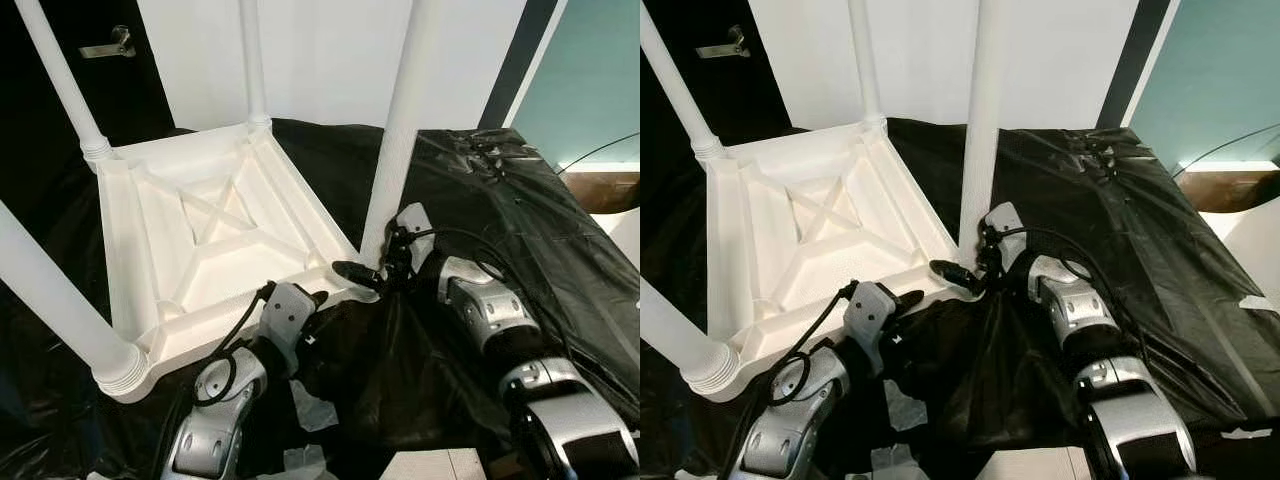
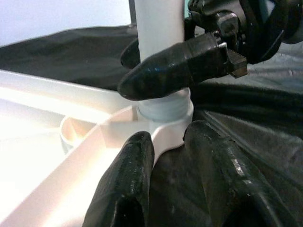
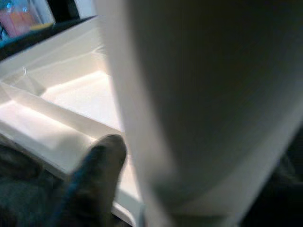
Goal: Building children table
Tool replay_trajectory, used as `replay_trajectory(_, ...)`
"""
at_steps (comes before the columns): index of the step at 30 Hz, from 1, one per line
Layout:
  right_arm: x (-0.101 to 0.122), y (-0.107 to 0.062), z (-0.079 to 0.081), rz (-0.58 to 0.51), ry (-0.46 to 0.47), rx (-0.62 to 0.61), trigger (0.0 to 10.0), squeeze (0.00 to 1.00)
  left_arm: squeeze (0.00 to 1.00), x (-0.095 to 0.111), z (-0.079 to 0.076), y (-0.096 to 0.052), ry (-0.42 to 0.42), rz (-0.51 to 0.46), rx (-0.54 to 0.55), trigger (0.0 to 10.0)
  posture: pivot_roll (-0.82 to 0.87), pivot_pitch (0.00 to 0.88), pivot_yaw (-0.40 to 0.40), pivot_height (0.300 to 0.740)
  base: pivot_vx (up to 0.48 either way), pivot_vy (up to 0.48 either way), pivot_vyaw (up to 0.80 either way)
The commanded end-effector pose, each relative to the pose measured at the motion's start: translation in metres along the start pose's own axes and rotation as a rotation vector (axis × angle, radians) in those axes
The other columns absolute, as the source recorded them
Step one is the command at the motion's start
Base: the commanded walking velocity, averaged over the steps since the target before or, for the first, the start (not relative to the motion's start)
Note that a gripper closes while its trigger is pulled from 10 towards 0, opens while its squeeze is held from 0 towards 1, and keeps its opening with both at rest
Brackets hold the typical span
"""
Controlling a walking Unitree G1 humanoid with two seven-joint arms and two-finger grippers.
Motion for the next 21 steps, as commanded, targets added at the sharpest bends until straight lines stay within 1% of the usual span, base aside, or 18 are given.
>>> replay_trajectory(1,-0.001,0.004,0.006,0.025,-0.035,0.051,0.0,0.0,0.0,-0.001,0.007,0.0,0.003,-0.001,0.075,10.0,0.15,0.0,-0.051,0.74,0.0,0.0,0.0)
replay_trajectory(5,-0.005,0.001,0.004,0.055,-0.049,0.087,0.0,0.0,0.0,-0.001,0.007,-0.001,0.0,-0.003,0.086,10.0,0.16,0.0,-0.059,0.74,0.0,0.0,0.0)
replay_trajectory(8,-0.014,-0.003,0.0,0.089,-0.038,0.061,0.0,0.0,0.0,-0.002,0.004,-0.001,-0.005,-0.002,0.088,10.0,0.16,0.0,-0.068,0.74,0.0,0.0,0.0)
replay_trajectory(14,-0.017,-0.004,-0.001,0.101,-0.028,0.04,0.0,0.0,0.0,-0.002,0.004,-0.001,-0.007,-0.003,0.089,10.0,0.16,0.0,-0.07,0.74,0.0,0.0,0.0)
replay_trajectory(15,-0.021,-0.004,-0.003,0.111,-0.005,0.0,10.0,0.0,0.0,-0.002,0.003,-0.002,-0.01,-0.003,0.089,10.0,0.16,0.0,-0.072,0.74,0.0,0.0,0.0)
replay_trajectory(16,-0.021,-0.004,-0.003,0.111,-0.005,0.0,10.0,0.0,0.0,-0.002,0.003,-0.002,-0.01,-0.003,0.089,10.0,0.16,0.0,-0.072,0.74,0.0,0.0,0.0)
replay_trajectory(17,-0.024,-0.004,-0.003,0.112,0.017,-0.045,10.0,0.0,0.0,-0.003,0.002,-0.002,-0.012,-0.002,0.088,10.0,0.16,0.0,-0.072,0.74,0.0,0.0,0.0)
replay_trajectory(18,-0.024,-0.004,-0.003,0.112,0.017,-0.045,10.0,0.0,0.0,-0.003,0.002,-0.002,-0.012,-0.002,0.088,10.0,0.16,0.0,-0.072,0.74,0.0,0.0,0.0)
replay_trajectory(19,-0.027,-0.002,-0.005,0.109,0.04,-0.103,10.0,0.0,0.0,-0.003,0.002,-0.002,-0.014,0.0,0.087,10.0,0.16,0.0,-0.072,0.74,0.0,0.0,0.0)
replay_trajectory(20,-0.027,-0.002,-0.005,0.109,0.04,-0.103,10.0,0.0,0.0,-0.003,0.002,-0.002,-0.014,0.0,0.087,10.0,0.16,0.0,-0.072,0.74,0.0,0.0,0.0)
replay_trajectory(21,-0.031,-0.002,-0.006,0.111,0.071,-0.169,10.0,0.0,0.0,-0.004,0.001,-0.002,-0.016,0.002,0.086,10.0,0.16,0.0,-0.072,0.74,0.0,0.0,0.0)
Point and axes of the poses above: a point about 5 cm out from each wrist's last joint towards the gripper, its own y axis pointing out of the wrist towards the gripper, its own x axis along the axis of the wrist's last joint, z = x × y, the point moved 5 cm from there along y, pointing out of the wrist towards the gripper, and after that the axes turned 2 degrees about -y, right-handed, at the moved point
